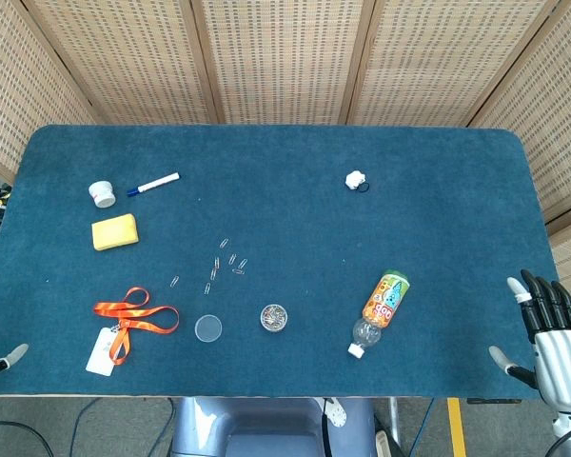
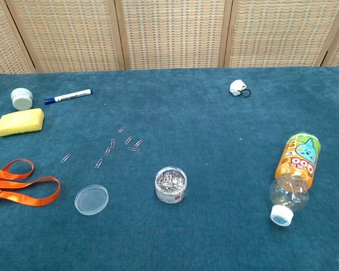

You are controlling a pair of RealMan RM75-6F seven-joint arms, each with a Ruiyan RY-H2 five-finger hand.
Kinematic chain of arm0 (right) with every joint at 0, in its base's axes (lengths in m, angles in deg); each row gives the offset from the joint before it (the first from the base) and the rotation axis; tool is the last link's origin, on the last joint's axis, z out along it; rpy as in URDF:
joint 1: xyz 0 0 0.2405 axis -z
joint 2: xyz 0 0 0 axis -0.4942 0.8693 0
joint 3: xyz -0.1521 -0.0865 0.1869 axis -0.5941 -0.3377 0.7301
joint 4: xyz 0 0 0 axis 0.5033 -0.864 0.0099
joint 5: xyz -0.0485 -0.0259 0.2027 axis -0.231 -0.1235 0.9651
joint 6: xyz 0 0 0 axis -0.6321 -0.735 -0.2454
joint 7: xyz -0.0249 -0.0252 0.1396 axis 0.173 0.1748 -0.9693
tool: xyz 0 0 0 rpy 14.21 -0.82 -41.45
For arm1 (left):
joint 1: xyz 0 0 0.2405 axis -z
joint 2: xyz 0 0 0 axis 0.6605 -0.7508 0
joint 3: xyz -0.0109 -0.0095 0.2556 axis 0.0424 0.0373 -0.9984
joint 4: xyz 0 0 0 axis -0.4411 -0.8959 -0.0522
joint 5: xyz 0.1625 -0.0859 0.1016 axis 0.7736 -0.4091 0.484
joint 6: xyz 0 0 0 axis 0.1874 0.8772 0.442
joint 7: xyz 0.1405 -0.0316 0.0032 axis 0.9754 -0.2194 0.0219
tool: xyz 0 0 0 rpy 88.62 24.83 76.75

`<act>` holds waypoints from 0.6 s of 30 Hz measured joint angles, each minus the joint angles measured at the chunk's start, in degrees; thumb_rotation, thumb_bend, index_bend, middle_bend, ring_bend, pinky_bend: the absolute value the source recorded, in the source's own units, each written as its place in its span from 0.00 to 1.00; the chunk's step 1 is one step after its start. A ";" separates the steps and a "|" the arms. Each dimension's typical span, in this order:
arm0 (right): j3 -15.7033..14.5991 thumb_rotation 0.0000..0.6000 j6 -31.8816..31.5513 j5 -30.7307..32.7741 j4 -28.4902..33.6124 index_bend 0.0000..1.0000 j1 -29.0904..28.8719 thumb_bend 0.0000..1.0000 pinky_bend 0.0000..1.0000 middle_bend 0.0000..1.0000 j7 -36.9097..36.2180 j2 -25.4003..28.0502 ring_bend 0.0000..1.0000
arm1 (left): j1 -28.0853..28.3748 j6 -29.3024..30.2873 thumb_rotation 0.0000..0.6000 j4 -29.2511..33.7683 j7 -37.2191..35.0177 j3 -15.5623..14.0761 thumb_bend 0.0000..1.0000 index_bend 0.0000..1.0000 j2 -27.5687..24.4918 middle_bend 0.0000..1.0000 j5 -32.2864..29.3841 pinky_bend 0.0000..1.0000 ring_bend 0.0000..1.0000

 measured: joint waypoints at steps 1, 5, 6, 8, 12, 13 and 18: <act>0.05 1.00 0.03 0.09 -0.09 0.00 -0.04 0.00 0.00 0.00 -0.10 -0.03 0.00 | 0.03 -0.08 1.00 -0.02 0.07 -0.03 0.09 0.00 0.01 0.00 0.08 0.00 0.00; 0.12 1.00 0.46 0.51 -0.25 0.00 -0.21 0.00 0.00 0.00 -0.40 -0.06 0.00 | 0.43 -0.69 1.00 -0.14 0.10 0.12 0.09 0.00 0.15 0.00 -0.07 0.00 0.00; 0.17 1.00 0.45 0.63 -0.21 0.00 -0.21 0.00 0.00 0.00 -0.56 -0.04 0.00 | 0.67 -0.98 1.00 -0.19 0.19 0.22 0.09 0.00 0.21 0.00 -0.11 0.00 0.00; 0.25 1.00 0.43 0.82 -0.18 0.00 -0.23 0.00 0.00 0.00 -1.06 0.02 0.00 | 1.60 -2.00 1.00 -0.36 0.32 0.58 0.10 0.00 0.40 0.00 -0.05 0.00 0.00; 0.31 1.00 1.28 1.38 -0.18 0.00 -0.56 0.00 0.00 0.00 -2.62 0.29 0.00 | 4.96 -5.17 1.00 -0.89 -0.25 1.97 0.14 0.02 1.35 0.00 0.34 0.00 0.00; 0.36 1.00 1.55 1.72 -0.22 0.00 -0.67 0.00 0.00 0.00 -2.80 0.37 0.00 | 6.73 -7.12 1.00 -1.00 -0.32 2.66 0.15 0.06 1.80 0.00 0.37 0.00 0.00; 0.88 1.00 2.47 3.13 -0.26 0.00 -1.19 0.00 0.00 0.00 -3.01 0.53 0.00 | 13.60 -14.94 1.00 -0.93 0.63 5.33 0.20 0.33 3.57 0.00 -0.16 0.00 0.00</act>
